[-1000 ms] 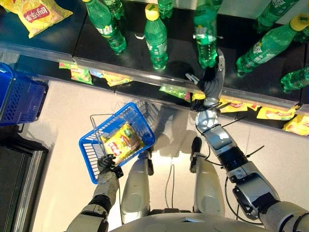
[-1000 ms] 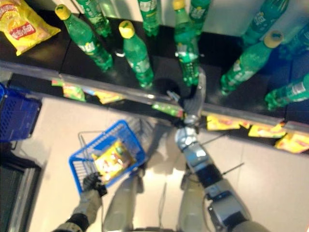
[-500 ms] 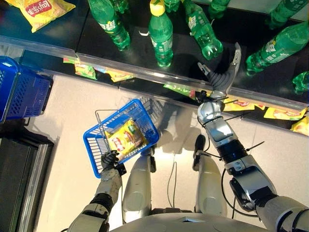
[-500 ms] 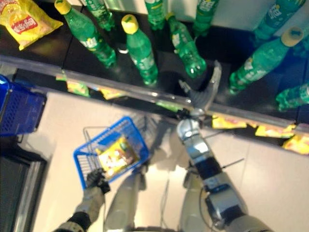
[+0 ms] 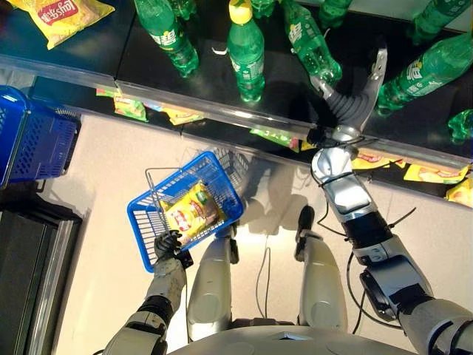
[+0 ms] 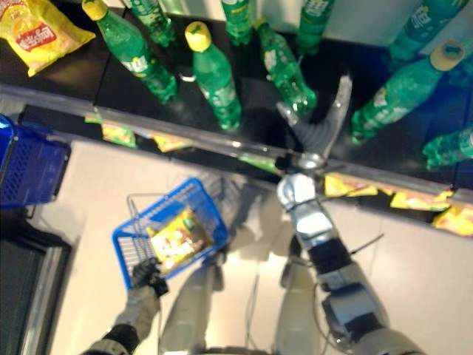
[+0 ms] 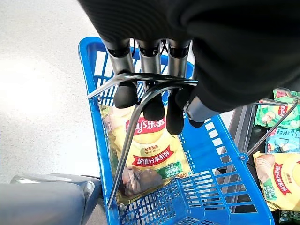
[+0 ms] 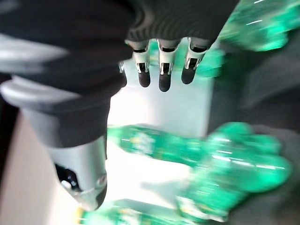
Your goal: Pick up the snacks into the basket
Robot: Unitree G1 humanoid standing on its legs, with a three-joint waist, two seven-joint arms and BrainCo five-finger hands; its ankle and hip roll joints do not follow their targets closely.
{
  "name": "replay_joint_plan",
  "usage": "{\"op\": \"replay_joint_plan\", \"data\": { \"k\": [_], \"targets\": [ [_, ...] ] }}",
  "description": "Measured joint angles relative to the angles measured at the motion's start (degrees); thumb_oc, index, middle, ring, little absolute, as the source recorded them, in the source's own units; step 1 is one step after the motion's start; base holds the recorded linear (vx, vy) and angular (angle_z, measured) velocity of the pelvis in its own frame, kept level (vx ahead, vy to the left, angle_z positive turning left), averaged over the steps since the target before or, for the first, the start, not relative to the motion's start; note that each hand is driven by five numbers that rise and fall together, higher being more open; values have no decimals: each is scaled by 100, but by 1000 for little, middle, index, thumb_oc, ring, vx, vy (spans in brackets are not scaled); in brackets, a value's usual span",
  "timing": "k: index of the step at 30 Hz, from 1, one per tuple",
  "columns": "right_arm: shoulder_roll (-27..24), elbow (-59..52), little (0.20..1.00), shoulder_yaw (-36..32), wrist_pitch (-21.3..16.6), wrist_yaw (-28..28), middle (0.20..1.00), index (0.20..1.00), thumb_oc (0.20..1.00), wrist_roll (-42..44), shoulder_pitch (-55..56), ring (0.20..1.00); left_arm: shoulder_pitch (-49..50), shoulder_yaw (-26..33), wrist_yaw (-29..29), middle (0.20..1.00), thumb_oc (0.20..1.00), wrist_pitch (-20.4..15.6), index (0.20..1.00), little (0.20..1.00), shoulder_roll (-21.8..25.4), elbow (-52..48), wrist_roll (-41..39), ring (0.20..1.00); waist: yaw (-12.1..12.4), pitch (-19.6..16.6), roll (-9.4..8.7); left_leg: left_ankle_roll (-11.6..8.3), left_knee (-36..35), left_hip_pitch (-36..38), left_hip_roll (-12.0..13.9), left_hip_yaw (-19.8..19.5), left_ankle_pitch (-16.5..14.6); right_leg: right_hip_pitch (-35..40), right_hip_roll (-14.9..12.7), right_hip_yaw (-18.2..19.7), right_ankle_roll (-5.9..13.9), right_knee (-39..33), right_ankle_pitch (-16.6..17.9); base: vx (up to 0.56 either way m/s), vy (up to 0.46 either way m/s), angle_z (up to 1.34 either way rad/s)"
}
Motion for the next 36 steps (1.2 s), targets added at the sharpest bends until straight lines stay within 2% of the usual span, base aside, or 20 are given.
{"op": "replay_joint_plan", "data": {
  "k": [9, 13, 15, 20, 24, 28, 33, 36],
  "targets": [
    [-78, -139, 1000, 115, 6, 170, 1000, 1000, 1000, -9, -802, 1000, -1, 208, 0, 200, 200, 36, 200, 200, 57, 10, 1, 200, 22, 39, -108, 0, 31, -59, 0, -56, 1, -12, 5, -32, -3, 3, 0, 3, -3, 2],
    [-172, 411, 1000, 109, 104, 194, 1000, 1000, 1000, 51, -1383, 1000, -12, 220, 0, 200, 200, 46, 200, 200, 138, 31, 2, 200, 36, 30, -182, -1, 70, -85, 6, -132, 1, 18, 21, -44, -2, -1, -6, -5, -9, 6],
    [-143, 1336, 1000, 172, 235, 138, 1000, 1000, 1000, 183, -2068, 1000, -35, 218, -3, 200, 200, 50, 200, 200, 232, 67, 1, 200, 52, 38, -230, -3, 118, -116, 17, -183, 1, 25, 37, -63, -7, 5, -3, -15, -1, 5],
    [-69, 2330, 1000, 278, 381, 106, 1000, 1000, 1000, 493, -2808, 1000, -49, 214, -24, 200, 200, 41, 200, 200, 296, 56, -4, 200, 201, 30, -284, -10, 167, -234, 6, -305, 6, 9, 36, -105, -6, 15, -11, -18, 5, 11],
    [-78, 2763, 1000, 342, 481, 121, 1000, 1000, 1000, 514, -2925, 1000, -67, 212, -39, 200, 200, 41, 200, 200, 331, 73, -8, 200, 363, 36, -322, -11, 198, -282, -6, -357, 6, 15, 37, -118, -1, -2, -13, -9, -1, 7],
    [-153, 3368, 1000, 381, 673, 144, 1000, 1000, 1000, 545, -3115, 1000, -80, 170, -44, 200, 200, 39, 200, 200, 432, 74, -13, 200, 365, 52, -356, -21, 232, -369, -13, -458, 17, 18, 49, -150, 7, -34, -10, -16, 11, 10],
    [-174, 3915, 1000, 665, 769, 359, 1000, 1000, 1000, 593, -3254, 1000, -98, 171, -53, 200, 200, 33, 200, 200, 506, 100, -60, 200, 370, 89, -434, -21, 239, -370, -19, -461, 17, 27, 49, -152, 11, -43, -5, 0, 0, 0],
    [-237, 4350, 1000, 1009, 962, 553, 1000, 1000, 1000, 576, -3410, 1000, -124, 171, -85, 200, 200, 32, 200, 200, 506, 116, -78, 200, 359, 91, -438, -20, 242, -370, -16, -464, 17, 48, 52, -156, 20, -68, 6, 0, 0, 0]
  ]
}}
